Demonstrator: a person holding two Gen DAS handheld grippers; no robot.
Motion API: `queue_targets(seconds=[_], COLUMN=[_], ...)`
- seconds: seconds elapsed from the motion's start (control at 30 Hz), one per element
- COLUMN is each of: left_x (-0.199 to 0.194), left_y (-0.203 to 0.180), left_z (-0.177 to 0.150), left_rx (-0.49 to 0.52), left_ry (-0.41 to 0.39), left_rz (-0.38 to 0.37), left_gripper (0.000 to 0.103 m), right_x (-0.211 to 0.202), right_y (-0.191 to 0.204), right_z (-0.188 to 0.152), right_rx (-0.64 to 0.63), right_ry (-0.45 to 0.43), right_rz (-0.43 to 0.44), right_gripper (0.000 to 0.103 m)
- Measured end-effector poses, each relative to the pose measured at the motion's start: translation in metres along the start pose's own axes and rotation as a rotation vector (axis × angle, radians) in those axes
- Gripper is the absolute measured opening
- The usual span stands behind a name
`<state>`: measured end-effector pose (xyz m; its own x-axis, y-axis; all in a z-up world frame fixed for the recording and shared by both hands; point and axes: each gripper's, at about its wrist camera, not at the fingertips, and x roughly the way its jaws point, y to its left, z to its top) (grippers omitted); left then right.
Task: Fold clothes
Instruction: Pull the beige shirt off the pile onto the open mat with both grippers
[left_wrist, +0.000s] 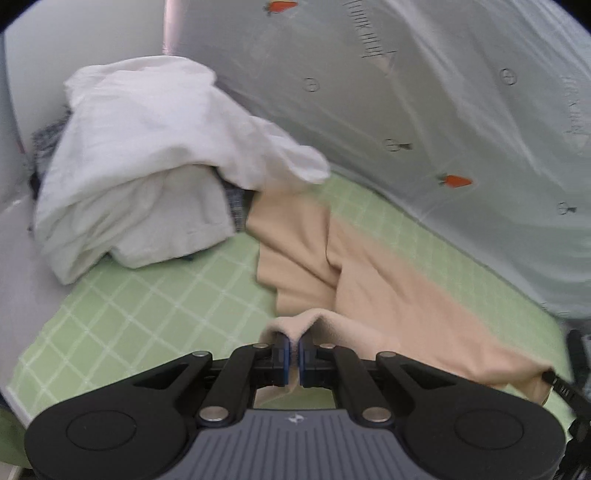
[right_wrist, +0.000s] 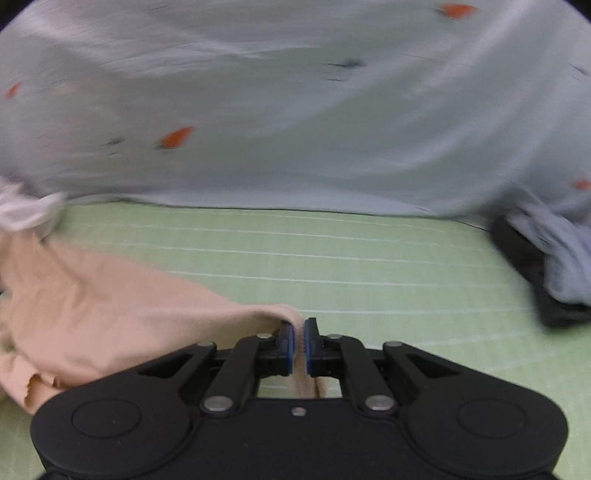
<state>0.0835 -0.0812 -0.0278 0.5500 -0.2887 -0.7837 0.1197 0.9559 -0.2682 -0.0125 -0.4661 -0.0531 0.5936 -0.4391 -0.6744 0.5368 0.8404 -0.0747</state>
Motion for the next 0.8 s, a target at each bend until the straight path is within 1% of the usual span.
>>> queue_targets(seconds=[0.03,0.13,0.23,0.27,0.43,0.53,0.6,0.63,0.73,0.77,0.8], left_x=[0.001,0.007,0.016,0.02,0.044,0.069,0.088,0.098,0.13,0.14,0.148], left_y=[-0.006,-0.025,-0.037,-0.038,-0.039,-0.028,-0.019,-0.014,0.002,0.008,0.01], left_z=[0.001,0.006,0.016,0.022,0.057,0.073,0.084,0.086,0.085,0.085,0.084], left_rx=[0.006,0.047,0.084,0.088,0.099,0.089,0.081,0.071,0.031,0.017,0.017], left_ry=[0.006,0.011,-0.004,-0.015,-0.081,-0.089,-0.09,-0.074,0.008,0.035,0.054], left_rz=[-0.017,-0.05,-0.056,-0.047,0.027,0.122,0.19,0.213,0.263,0.28,0.29], left_gripper=[0.005,0.005,0.005,0.005,0.005,0.005,0.005,0.005,0.005,0.006,0.008], right_x=[-0.001,0.004,0.01,0.012,0.022,0.028,0.045,0.054,0.082,0.092,0.101], right_y=[-0.012,-0.023,-0.034,-0.038,-0.056,-0.065,-0.059,-0.056,-0.049,-0.046,-0.044], right_z=[0.0,0.012,0.023,0.027,0.046,0.057,0.068,0.074,0.08,0.08,0.081], right_rx=[0.024,0.051,0.078,0.087,0.131,0.157,0.172,0.189,0.244,0.257,0.268], right_ry=[-0.001,-0.018,-0.036,-0.042,-0.072,-0.09,-0.098,-0.098,-0.069,-0.055,-0.042], right_rz=[-0.02,-0.039,-0.057,-0.063,-0.095,-0.11,-0.087,-0.07,-0.04,-0.036,-0.031], right_gripper=[0.006,0.006,0.006,0.006,0.006,0.006,0.007,0.007,0.009,0.012,0.018])
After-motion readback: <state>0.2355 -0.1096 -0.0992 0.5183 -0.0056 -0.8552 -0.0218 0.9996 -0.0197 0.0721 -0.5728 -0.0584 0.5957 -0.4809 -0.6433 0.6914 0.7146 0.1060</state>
